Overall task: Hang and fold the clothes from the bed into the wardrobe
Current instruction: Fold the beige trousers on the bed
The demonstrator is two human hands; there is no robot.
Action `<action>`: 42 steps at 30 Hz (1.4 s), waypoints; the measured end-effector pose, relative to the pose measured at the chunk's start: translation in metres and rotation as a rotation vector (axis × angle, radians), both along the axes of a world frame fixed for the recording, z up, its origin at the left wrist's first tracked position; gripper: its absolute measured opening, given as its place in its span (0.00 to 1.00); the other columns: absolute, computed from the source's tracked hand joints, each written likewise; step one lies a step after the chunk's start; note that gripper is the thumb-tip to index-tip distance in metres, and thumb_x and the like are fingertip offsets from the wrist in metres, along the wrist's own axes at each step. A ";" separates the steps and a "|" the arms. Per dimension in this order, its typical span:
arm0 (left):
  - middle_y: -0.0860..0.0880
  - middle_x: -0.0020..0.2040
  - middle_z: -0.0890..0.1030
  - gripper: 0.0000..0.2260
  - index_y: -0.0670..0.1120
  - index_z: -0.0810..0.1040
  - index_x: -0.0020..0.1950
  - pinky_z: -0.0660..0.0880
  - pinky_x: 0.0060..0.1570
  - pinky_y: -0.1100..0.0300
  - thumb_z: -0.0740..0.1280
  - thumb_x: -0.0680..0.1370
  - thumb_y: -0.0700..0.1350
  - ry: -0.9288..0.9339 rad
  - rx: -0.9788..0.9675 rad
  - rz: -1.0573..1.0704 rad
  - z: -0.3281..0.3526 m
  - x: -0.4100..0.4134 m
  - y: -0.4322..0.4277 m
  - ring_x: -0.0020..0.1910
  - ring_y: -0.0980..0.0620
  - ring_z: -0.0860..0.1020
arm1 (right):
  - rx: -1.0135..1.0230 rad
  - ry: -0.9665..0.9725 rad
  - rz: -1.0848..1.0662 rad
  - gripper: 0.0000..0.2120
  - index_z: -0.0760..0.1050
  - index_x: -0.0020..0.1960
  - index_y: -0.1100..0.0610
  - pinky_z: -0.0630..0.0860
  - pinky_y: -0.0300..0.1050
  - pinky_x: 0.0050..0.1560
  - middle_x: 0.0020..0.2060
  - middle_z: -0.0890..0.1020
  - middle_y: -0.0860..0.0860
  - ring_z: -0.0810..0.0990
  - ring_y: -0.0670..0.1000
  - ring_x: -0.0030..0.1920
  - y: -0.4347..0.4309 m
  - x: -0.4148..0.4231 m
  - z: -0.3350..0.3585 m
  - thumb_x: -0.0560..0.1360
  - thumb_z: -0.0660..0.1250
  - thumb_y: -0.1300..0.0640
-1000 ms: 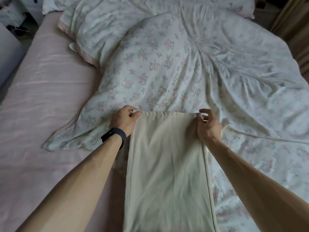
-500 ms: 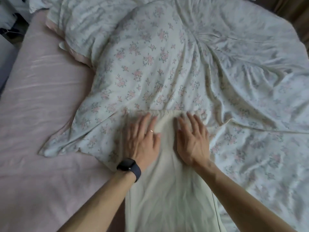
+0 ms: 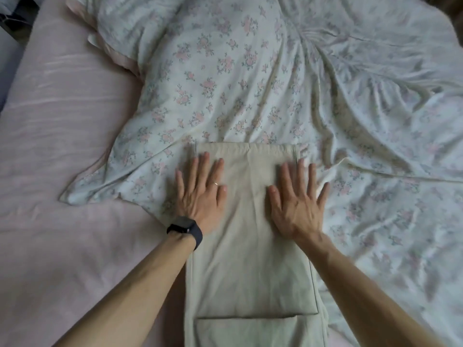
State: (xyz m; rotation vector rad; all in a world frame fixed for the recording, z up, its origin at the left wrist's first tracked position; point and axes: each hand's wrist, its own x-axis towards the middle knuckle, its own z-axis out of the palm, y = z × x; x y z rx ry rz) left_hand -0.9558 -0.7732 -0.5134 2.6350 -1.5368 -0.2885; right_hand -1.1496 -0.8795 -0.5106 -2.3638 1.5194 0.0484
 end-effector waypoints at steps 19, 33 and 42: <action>0.46 0.82 0.55 0.33 0.48 0.59 0.81 0.55 0.75 0.39 0.62 0.79 0.59 0.081 -0.101 -0.488 0.024 -0.160 0.250 0.80 0.46 0.55 | -0.013 -0.062 0.286 0.34 0.56 0.81 0.51 0.51 0.64 0.77 0.81 0.56 0.52 0.55 0.55 0.80 0.276 -0.181 0.023 0.80 0.56 0.38; 0.42 0.80 0.58 0.34 0.47 0.59 0.81 0.59 0.72 0.34 0.61 0.77 0.59 -0.141 0.014 -0.415 -0.023 -0.170 0.271 0.78 0.36 0.57 | -0.280 0.129 0.413 0.23 0.64 0.78 0.58 0.68 0.65 0.70 0.76 0.64 0.62 0.64 0.63 0.76 0.270 -0.177 -0.025 0.83 0.51 0.62; 0.40 0.72 0.73 0.24 0.54 0.68 0.76 0.75 0.61 0.38 0.56 0.80 0.41 -0.223 0.079 -0.394 -0.009 -0.173 0.255 0.70 0.32 0.71 | -0.265 0.093 0.447 0.23 0.71 0.74 0.58 0.73 0.61 0.67 0.72 0.71 0.61 0.72 0.62 0.72 0.253 -0.167 -0.017 0.80 0.53 0.63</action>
